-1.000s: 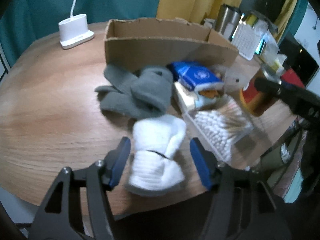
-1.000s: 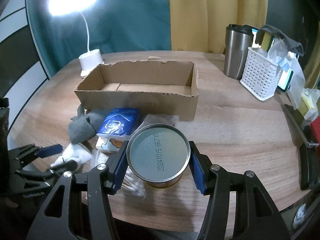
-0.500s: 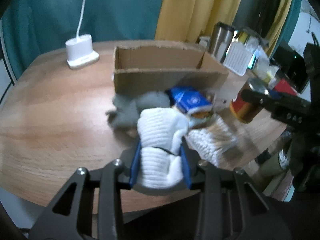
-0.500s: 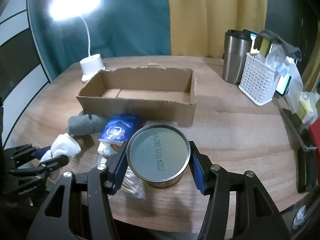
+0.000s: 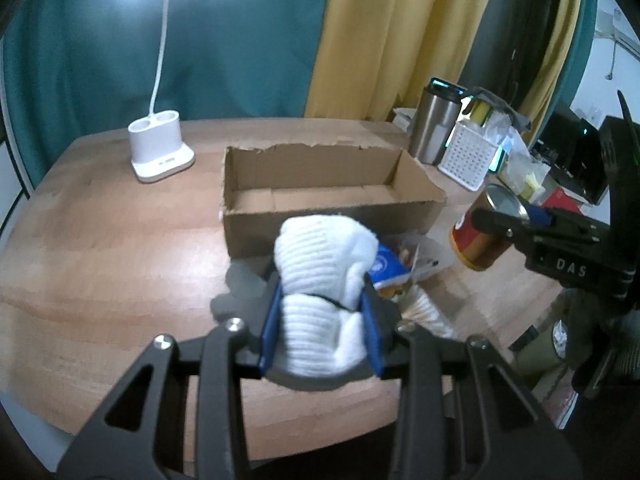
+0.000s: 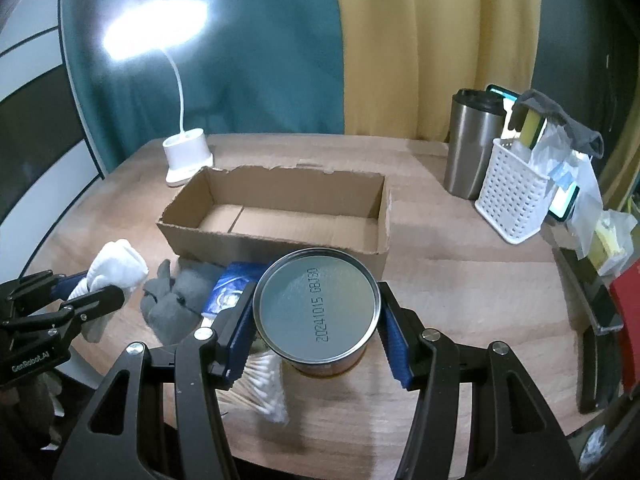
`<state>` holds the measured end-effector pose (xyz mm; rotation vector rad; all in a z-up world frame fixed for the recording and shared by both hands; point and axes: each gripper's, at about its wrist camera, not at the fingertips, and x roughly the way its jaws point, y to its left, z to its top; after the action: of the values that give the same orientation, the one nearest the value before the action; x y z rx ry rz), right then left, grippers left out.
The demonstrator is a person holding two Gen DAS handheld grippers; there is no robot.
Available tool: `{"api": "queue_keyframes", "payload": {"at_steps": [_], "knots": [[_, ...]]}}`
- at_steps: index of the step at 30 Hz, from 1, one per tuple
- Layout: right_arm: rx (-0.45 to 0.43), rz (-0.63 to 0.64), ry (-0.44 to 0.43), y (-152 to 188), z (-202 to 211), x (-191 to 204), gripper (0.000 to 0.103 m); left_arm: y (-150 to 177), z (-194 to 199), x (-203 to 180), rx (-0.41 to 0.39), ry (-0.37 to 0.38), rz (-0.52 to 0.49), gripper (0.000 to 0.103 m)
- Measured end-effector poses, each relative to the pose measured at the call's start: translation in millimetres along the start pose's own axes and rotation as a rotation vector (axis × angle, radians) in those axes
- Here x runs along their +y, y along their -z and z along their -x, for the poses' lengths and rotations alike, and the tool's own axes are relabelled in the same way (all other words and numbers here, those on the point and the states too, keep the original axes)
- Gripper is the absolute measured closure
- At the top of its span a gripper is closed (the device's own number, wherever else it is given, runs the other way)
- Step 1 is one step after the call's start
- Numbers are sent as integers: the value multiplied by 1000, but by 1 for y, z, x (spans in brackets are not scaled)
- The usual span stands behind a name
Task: Organize objects
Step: 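Carry the white sock and tin can over the cardboard box with both grippers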
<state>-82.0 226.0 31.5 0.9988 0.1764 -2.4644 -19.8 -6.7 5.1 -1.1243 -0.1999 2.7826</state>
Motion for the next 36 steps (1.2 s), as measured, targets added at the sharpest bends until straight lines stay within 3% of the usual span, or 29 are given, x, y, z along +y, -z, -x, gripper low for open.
{"api": "queue_keyframes", "payload": {"at_steps": [22, 36], "knots": [[-32, -2, -11, -37, -16, -26, 44, -57, -38, -19, -16, 14, -24, 66], [-16, 30, -43, -65, -49, -32, 44, -81, -73, -16, 2, 10, -5, 66]]}}
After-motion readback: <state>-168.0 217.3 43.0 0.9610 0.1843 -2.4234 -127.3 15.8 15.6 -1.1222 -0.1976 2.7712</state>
